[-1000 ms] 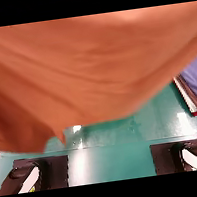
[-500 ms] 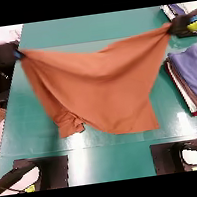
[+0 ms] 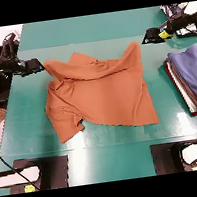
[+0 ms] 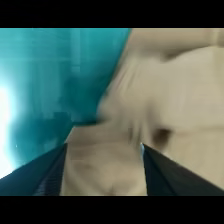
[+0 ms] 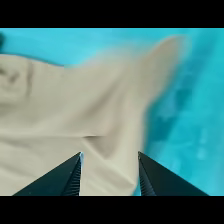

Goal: Fold the shirts.

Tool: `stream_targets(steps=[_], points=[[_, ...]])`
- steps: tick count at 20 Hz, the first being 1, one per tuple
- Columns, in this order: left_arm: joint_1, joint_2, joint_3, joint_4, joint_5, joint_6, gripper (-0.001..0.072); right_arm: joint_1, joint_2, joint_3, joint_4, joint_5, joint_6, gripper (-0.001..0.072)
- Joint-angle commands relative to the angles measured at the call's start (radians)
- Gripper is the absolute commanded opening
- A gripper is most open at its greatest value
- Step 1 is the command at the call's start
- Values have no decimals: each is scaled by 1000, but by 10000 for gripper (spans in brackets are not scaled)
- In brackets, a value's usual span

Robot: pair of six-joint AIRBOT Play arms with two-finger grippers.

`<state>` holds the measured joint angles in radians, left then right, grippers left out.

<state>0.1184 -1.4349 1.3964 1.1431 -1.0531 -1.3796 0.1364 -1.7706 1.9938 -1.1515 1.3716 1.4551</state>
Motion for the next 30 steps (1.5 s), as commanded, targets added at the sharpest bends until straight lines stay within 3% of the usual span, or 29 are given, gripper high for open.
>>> stream_targets(steps=[1,6,11,20,22,23,30], points=[[81,16,19,3,-208,3,543,-60,28,-32,179,96,-35,405],[173,175,-263,6,-239,54,543,-138,267,-404,257,100,-98,405],[173,214,-593,-5,-130,72,543,-161,459,-689,373,47,-138,405],[135,211,-691,-134,7,115,527,-169,614,-852,370,-23,-138,405],[113,211,-690,-134,38,114,99,-192,637,-872,360,-16,-138,405],[112,212,-688,-145,49,110,26,-214,650,-891,342,-7,-137,405],[115,327,-580,-150,14,97,25,-406,783,-1262,-3,54,-56,424]])
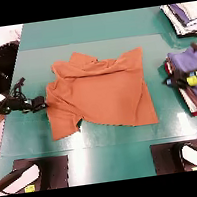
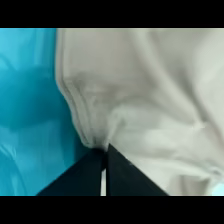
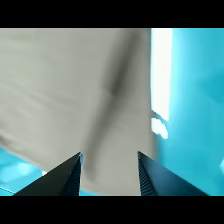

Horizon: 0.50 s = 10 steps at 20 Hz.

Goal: Fold the shirts.

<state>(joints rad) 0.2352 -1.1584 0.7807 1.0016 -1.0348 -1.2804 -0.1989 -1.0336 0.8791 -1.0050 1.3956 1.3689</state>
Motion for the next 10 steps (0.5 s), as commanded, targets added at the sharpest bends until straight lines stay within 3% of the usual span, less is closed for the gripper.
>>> stream_targets(steps=[1,6,7,10], points=[[-2,67,42,-8,-4,-2,26,-94,48,-208,-139,31,30,486],[-2,80,42,-11,-11,-2,26,-43,-28,-402,-58,-43,30,477],[-2,80,42,-11,-21,-2,26,-5,-61,-417,-40,-70,29,424],[-2,80,42,-9,-24,-2,26,114,-139,-403,13,-147,29,424]])
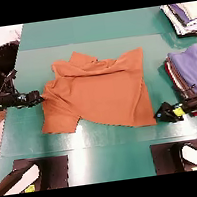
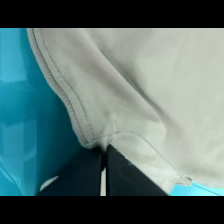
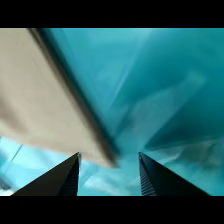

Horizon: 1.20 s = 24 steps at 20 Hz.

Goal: Fold the shirts.

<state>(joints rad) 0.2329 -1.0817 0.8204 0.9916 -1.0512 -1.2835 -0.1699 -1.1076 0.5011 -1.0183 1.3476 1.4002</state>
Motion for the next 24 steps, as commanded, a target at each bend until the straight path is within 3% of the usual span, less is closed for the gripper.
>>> stream_targets(steps=[1,2,6,11,18,24], points=[[0,3,2,1,-8,2,26,124,-83,-10,33,-118,-2,415],[0,3,2,1,-13,2,26,156,-96,7,31,-119,-2,306],[0,40,3,8,-51,0,25,235,-85,77,30,-105,-2,27],[0,217,149,7,-113,-44,25,242,142,315,21,-63,-2,16],[0,375,836,7,-129,-78,26,169,364,949,-6,-234,-7,16],[0,374,1294,10,-6,-133,25,-72,326,1449,-55,-58,-6,16]])
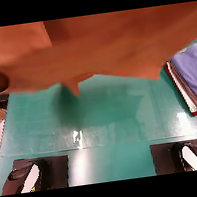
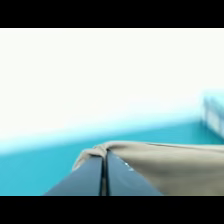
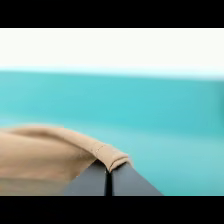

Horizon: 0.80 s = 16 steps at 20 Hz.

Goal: Fold the shirts.

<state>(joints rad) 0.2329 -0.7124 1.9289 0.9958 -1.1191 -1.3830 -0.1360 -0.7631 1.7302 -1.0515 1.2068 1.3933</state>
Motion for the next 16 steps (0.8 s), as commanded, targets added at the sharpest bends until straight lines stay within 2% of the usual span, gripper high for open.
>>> stream_targets(steps=[1,3,5,7,12,16], points=[[0,5,213,2,64,-35,25,-146,-40,287,-21,132,1,15],[0,2,223,2,50,-58,25,-199,-81,384,-21,198,6,15],[0,-21,190,1,0,-60,25,-203,-108,392,-6,216,20,15],[0,-53,84,-21,-49,-61,25,-203,-124,301,39,230,21,15],[0,-199,-245,-60,-186,-57,25,-80,-259,31,27,330,48,14],[0,-365,-484,-56,-128,-21,25,67,-457,-121,-162,323,149,15]])
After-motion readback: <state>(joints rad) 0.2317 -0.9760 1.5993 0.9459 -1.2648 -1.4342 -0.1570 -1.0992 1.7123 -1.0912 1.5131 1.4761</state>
